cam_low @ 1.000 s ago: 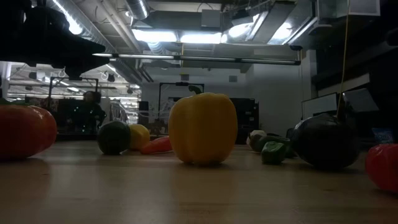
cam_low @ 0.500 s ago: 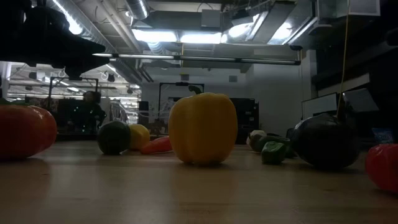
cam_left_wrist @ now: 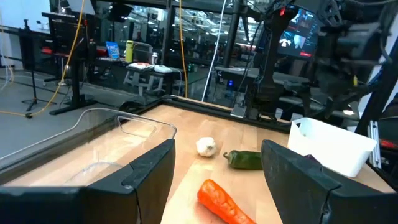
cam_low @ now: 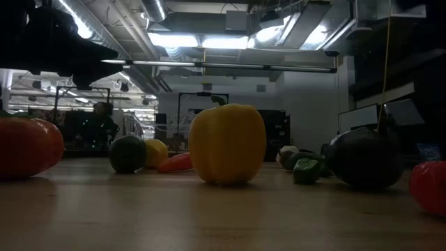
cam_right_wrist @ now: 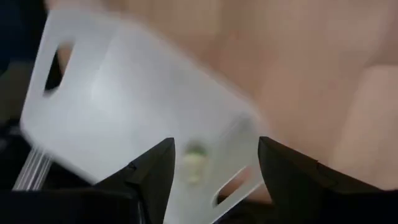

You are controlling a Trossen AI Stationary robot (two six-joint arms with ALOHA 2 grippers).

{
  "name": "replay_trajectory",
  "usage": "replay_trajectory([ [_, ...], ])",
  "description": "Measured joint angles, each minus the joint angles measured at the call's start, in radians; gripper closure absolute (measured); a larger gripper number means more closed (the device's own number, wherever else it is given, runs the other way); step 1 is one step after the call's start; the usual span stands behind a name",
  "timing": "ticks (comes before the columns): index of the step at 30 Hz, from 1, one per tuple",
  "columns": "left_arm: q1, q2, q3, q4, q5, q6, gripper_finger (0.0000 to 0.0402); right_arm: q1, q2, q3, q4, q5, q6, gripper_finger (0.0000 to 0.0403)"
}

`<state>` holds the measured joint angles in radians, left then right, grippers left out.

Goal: Sort produce into baskets
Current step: Put the white garlic into the white bin

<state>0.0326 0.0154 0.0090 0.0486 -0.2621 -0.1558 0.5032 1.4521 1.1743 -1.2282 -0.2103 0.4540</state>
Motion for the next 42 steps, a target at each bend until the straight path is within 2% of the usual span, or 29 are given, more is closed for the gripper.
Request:
replay_trajectory([
  [3,0.000,0.000,0.000,0.000,0.000,0.000,0.0167,-0.068,0.000,0.027,0.002,0.100,-0.085,0.0173],
  [7,0.000,0.000,0.000,0.000,0.000,0.000,0.0167,-0.157,0.000,0.044,0.045,0.259,-0.282,0.0173],
  [10,0.000,0.000,0.000,0.000,0.000,-0.001,0.0167,-0.235,0.001,0.043,0.123,0.315,-0.442,0.0173],
  [20,0.000,0.000,0.000,0.000,0.001,-0.002,0.0167,-0.519,0.117,0.042,0.368,0.331,-0.735,0.0173],
  [27,0.000,0.000,0.000,0.000,0.000,-0.002,0.0167,-0.665,0.231,0.042,0.422,0.331,-0.876,0.0173],
  [32,0.000,0.000,0.000,0.000,0.000,0.002,0.0167,-0.737,0.287,0.042,0.415,0.321,-0.895,0.0173],
  [35,0.000,0.000,0.000,0.000,0.000,0.004,0.0167,-0.766,0.302,0.042,0.416,0.256,-0.919,0.0173],
  [42,0.000,0.000,0.000,0.000,0.000,0.005,0.0167,-0.781,0.310,0.041,0.425,0.193,-0.936,0.0173],
])
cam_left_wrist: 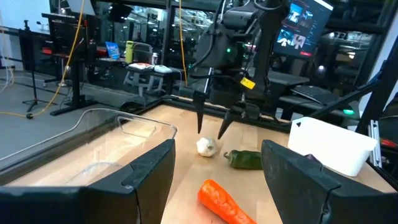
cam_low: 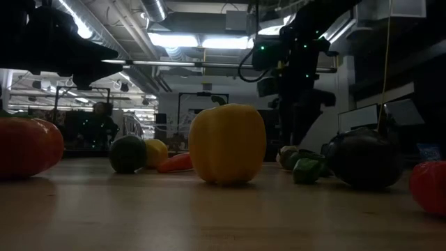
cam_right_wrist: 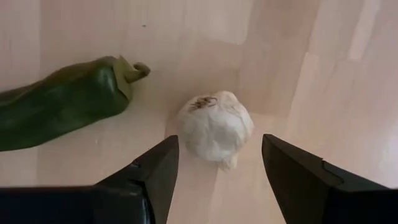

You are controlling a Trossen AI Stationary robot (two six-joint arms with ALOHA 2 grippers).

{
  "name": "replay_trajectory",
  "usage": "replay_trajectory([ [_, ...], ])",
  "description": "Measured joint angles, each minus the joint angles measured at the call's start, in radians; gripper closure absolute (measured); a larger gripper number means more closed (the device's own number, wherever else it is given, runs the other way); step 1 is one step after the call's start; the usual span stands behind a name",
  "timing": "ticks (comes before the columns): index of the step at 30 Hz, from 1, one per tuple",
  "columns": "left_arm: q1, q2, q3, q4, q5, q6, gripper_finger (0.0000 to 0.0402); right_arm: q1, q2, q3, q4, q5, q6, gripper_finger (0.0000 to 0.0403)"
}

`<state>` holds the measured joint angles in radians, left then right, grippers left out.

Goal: Sort produce into baskets
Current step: Put the white garlic into the white bin

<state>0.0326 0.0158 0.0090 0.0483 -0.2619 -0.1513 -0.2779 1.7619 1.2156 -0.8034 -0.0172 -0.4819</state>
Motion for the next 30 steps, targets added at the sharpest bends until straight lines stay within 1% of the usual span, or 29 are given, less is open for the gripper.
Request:
replay_trajectory([
  [5,0.000,0.000,0.000,0.000,0.000,0.000,0.0167,0.002,0.027,0.000,0.018,-0.020,0.000,0.0173],
  [10,0.000,0.001,0.000,0.000,0.000,0.000,0.0167,0.002,0.074,0.000,0.057,-0.013,0.000,0.0173],
  [17,0.000,0.001,0.000,0.000,0.000,0.001,0.0167,0.003,0.112,0.006,0.048,-0.011,0.002,0.0175],
  [20,0.000,0.001,0.000,0.000,0.000,0.001,0.0167,0.003,0.112,0.005,0.051,-0.010,0.002,0.0190],
  [26,0.000,0.001,0.000,0.000,0.000,0.000,0.0167,0.003,0.110,0.004,0.044,0.018,0.002,0.0241],
  [30,0.000,0.001,0.000,0.000,0.000,-0.001,0.0167,0.003,0.110,0.004,0.040,0.024,0.002,0.0249],
])
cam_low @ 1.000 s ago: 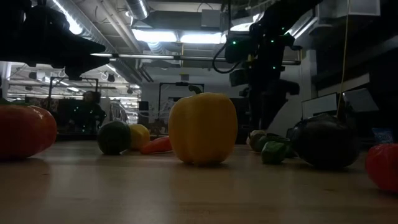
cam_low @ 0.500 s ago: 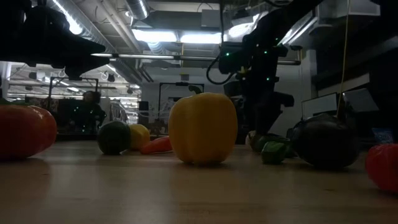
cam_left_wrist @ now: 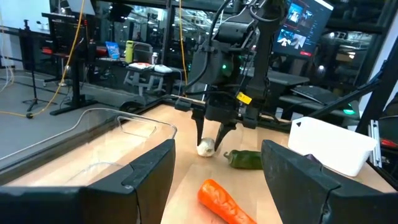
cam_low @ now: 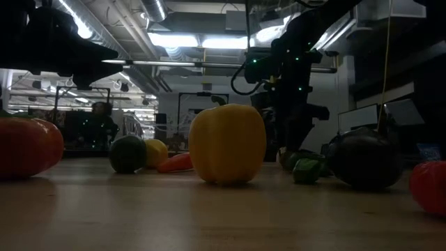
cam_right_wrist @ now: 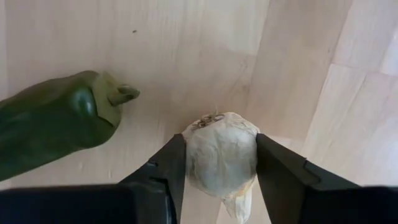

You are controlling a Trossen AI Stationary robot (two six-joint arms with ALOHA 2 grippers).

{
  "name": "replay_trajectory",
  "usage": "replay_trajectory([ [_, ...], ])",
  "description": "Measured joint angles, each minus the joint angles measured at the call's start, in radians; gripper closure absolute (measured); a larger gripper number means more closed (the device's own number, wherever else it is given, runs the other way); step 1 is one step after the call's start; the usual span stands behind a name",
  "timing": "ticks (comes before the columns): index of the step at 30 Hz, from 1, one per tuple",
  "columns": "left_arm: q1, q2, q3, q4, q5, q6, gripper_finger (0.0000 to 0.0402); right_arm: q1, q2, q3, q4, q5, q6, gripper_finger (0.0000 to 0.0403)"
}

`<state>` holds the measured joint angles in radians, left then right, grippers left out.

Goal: Sort produce into baskets
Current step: Put the white garlic into the white bin

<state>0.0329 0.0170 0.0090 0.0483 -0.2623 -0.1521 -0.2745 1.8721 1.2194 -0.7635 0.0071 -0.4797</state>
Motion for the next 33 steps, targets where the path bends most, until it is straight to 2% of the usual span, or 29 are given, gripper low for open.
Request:
replay_trajectory([
  [4,0.000,0.000,0.000,0.000,0.000,-0.003,0.0167,0.000,0.002,0.010,-0.032,0.001,0.000,0.0244],
  [10,0.000,0.000,0.000,0.000,0.000,-0.003,0.0167,0.000,0.012,0.121,-0.213,-0.005,0.002,0.0246],
  [18,0.000,0.000,0.000,0.000,0.000,-0.004,0.0167,0.033,0.008,0.307,-0.444,-0.170,0.004,0.0248],
  [28,0.000,0.000,0.000,0.000,0.000,-0.009,0.0167,0.230,0.005,0.440,-0.627,-0.364,0.197,0.0248],
  [33,0.000,0.000,0.000,0.000,0.000,-0.014,0.0167,0.387,0.005,0.443,-0.705,-0.392,0.323,0.0248],
])
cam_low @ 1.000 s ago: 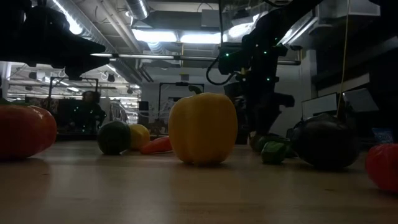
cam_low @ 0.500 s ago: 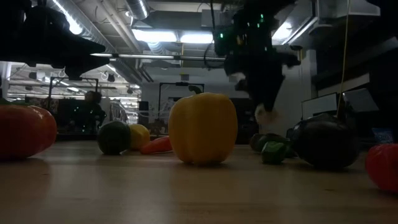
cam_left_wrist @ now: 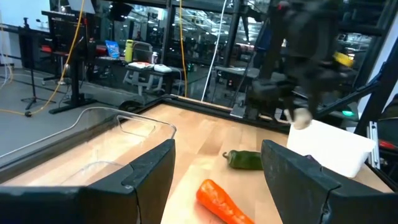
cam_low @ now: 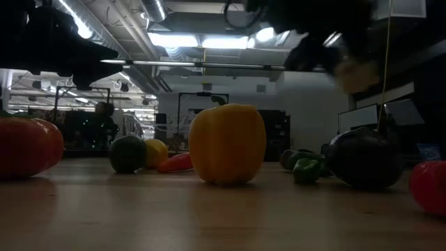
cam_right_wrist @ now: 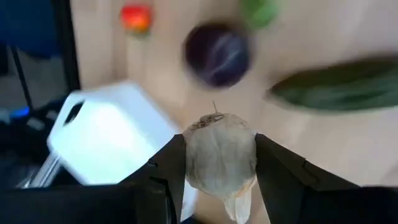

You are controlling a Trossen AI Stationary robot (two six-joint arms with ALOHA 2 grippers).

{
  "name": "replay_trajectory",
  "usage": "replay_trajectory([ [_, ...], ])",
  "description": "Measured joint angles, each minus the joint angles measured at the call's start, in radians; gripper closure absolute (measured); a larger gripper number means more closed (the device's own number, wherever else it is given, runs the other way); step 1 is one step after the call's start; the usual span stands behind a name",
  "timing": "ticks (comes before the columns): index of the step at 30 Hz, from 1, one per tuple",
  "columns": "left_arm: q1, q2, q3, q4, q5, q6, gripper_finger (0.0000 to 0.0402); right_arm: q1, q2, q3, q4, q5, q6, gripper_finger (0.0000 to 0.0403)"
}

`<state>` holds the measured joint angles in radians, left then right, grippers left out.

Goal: Sort produce into baskets
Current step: Put the white garlic into the white bin, then put the bottom yellow lemon into the transparent bin

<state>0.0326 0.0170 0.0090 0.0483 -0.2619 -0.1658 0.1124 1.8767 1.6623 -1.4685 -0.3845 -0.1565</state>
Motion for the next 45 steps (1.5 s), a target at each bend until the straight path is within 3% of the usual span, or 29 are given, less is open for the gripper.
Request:
replay_trajectory([
  [7,0.000,0.000,0.000,0.000,0.000,-0.010,0.0167,0.219,0.000,0.000,-0.104,0.035,0.135,0.0249],
  [12,0.000,0.000,0.000,0.000,0.000,-0.011,0.0167,0.357,0.000,-0.024,-0.102,0.132,0.263,0.0249],
  [20,0.000,0.000,0.000,0.000,0.000,0.000,0.0167,0.505,-0.001,-0.100,-0.100,0.165,0.396,0.0240],
  [30,0.000,0.000,0.000,0.000,0.000,-0.013,0.0167,0.571,-0.001,-0.142,-0.097,0.180,0.396,0.0219],
  [45,0.000,0.000,0.000,0.000,0.000,-0.014,0.0167,0.568,-0.001,-0.142,-0.101,0.203,0.396,0.0136],
])
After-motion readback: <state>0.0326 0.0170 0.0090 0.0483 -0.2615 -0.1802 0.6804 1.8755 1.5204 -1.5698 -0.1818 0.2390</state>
